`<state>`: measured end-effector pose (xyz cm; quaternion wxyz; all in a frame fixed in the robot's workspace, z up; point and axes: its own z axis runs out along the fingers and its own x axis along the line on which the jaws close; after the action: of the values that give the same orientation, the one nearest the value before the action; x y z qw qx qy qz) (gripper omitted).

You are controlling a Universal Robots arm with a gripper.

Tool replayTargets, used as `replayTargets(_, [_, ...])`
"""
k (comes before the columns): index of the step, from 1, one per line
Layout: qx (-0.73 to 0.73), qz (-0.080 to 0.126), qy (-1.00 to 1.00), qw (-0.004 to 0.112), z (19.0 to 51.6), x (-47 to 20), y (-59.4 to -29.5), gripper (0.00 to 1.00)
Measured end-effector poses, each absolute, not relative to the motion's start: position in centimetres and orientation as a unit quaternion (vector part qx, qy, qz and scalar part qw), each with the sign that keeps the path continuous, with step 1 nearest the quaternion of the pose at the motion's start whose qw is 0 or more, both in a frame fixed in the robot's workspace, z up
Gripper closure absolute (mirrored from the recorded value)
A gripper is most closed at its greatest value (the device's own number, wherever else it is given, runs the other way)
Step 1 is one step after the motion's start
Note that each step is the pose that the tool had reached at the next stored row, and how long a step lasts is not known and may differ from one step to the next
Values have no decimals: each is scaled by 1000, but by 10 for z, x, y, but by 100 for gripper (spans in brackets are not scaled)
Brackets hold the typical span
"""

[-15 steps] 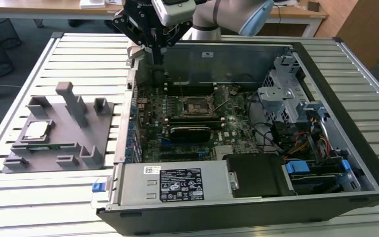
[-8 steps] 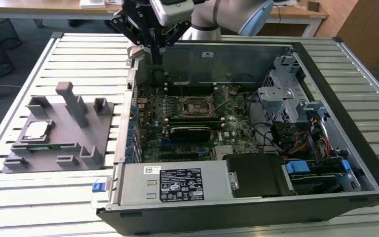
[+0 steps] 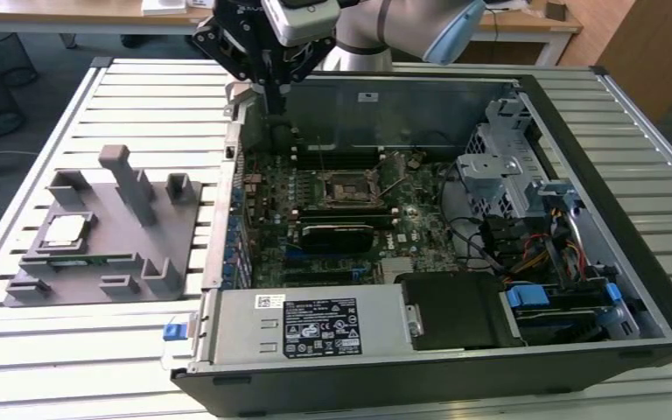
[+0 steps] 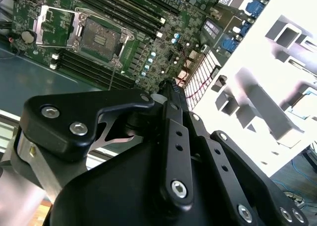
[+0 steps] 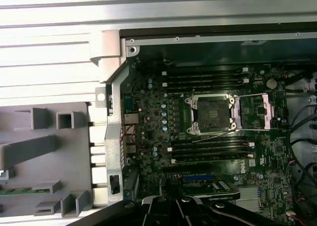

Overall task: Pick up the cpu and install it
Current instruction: 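Reach for the cpu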

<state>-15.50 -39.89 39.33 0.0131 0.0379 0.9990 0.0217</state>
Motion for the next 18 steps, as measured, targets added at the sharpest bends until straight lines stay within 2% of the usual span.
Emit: replayTargets(18, [38, 22, 999, 13, 393, -166, -399, 89])
